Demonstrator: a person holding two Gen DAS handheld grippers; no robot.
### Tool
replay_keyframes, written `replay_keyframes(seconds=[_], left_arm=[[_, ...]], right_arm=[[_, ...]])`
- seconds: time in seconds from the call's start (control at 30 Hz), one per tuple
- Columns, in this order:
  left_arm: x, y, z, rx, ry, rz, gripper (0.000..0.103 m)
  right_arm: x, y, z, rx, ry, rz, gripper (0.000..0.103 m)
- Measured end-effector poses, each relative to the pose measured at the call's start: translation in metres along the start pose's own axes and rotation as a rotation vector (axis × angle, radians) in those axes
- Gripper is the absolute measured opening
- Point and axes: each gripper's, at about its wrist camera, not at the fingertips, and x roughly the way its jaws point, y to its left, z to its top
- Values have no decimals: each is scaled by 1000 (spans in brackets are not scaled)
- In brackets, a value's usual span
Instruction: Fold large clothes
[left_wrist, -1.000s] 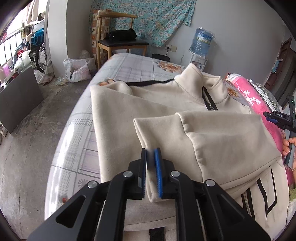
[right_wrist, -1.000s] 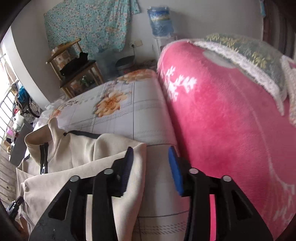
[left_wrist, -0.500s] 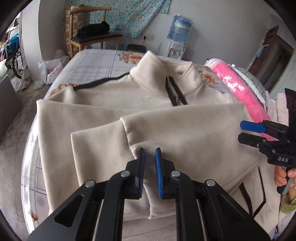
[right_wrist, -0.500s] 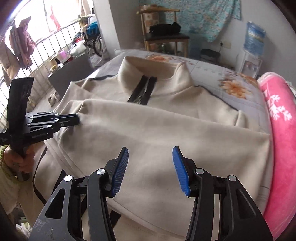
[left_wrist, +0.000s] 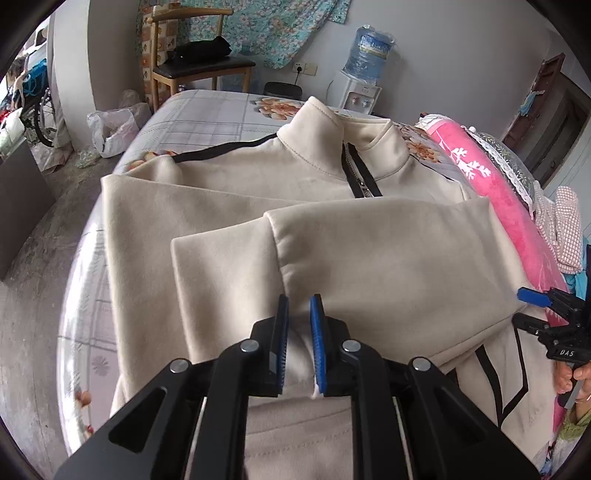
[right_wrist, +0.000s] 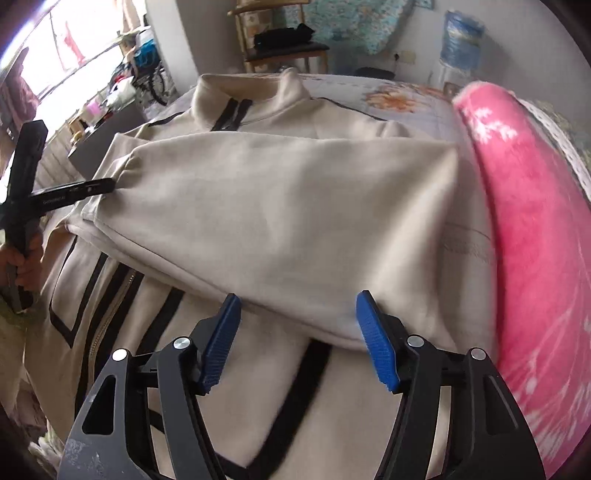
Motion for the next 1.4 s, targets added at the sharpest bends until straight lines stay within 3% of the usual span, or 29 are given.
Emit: replay_keyframes(seconds=[0.23, 0.37, 0.6, 0.73, 0.93, 1.03, 1.17, 1.4], left_arm=[[-73, 9, -44, 3, -78, 51, 38], [-107, 4, -90, 3, -61, 98, 51], [-136, -13, -192, -10, -35, 152, 72], [-141, -14, -232, -38, -15, 176, 73], [-152, -7, -268, -87, -66, 172, 73], [-161, 4, -277, -135, -108, 149, 73], [-162, 21, -284, -197, -115, 79, 69], [-170, 49, -294, -302, -152, -68, 47]], right_arm=[[-63, -13, -51, 166, -61, 19, 66], [-91, 8, -94, 207, -79, 36, 72], [-97, 65, -163, 214, -41, -12, 78], [-94, 84, -181, 197, -48, -75, 85], [-85, 106, -197, 151, -66, -236, 90], [-81, 113, -200, 139, -63, -275, 93], [-80, 112, -201, 163, -62, -276, 95], [-108, 105, -206, 214, -111, -198, 95]])
